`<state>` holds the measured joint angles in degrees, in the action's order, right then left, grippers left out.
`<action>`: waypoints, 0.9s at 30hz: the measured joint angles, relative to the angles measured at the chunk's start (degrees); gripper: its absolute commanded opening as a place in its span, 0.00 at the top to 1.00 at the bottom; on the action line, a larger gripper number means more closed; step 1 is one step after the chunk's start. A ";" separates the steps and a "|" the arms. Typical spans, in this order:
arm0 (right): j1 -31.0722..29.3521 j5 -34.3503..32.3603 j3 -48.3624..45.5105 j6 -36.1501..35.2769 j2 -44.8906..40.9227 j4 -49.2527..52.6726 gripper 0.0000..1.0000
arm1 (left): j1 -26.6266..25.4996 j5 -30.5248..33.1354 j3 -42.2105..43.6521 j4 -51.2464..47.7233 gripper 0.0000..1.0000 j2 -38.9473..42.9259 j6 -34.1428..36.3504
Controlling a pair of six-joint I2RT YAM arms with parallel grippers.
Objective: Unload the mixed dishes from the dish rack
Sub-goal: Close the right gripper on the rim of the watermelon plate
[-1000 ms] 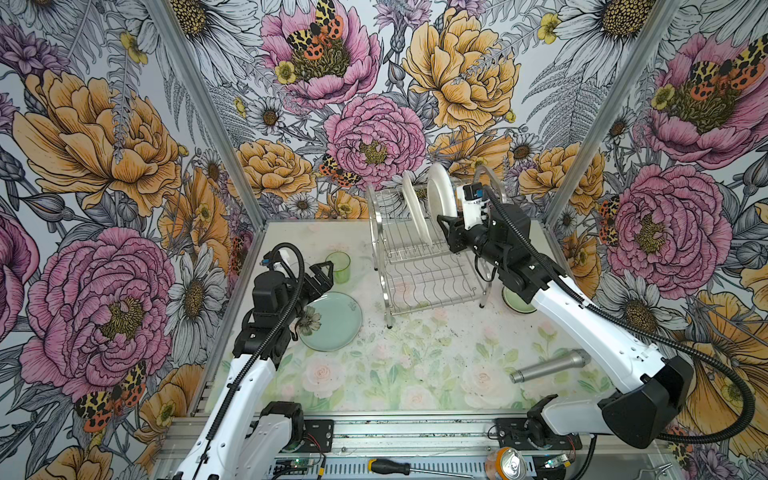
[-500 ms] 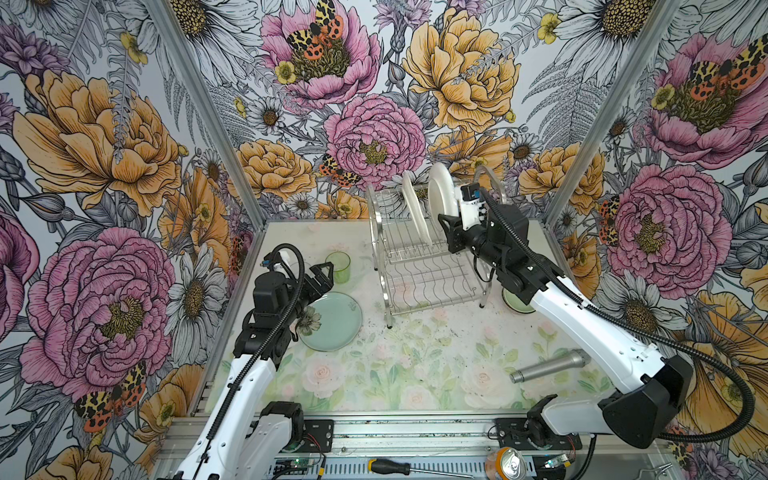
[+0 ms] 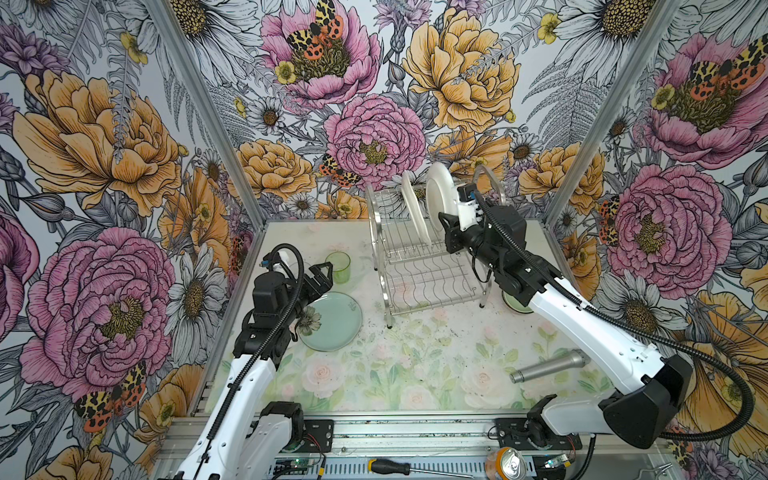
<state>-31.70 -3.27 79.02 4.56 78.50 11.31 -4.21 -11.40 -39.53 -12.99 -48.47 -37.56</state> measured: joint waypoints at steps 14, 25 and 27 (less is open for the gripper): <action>-1.46 -2.19 0.00 -2.58 0.00 0.07 1.00 | 1.64 -0.55 1.73 -0.02 0.01 1.20 -0.02; -2.32 -4.39 1.49 -3.21 1.16 0.59 1.00 | 3.02 -1.73 1.79 -0.02 0.01 1.88 -0.02; -2.51 -4.68 1.51 -3.58 1.20 0.63 1.00 | 3.30 -1.95 1.81 -0.02 0.01 1.88 -0.02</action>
<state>-34.22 -7.94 80.53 0.97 79.70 11.94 -0.91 -13.34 -37.71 -13.02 -46.59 -37.58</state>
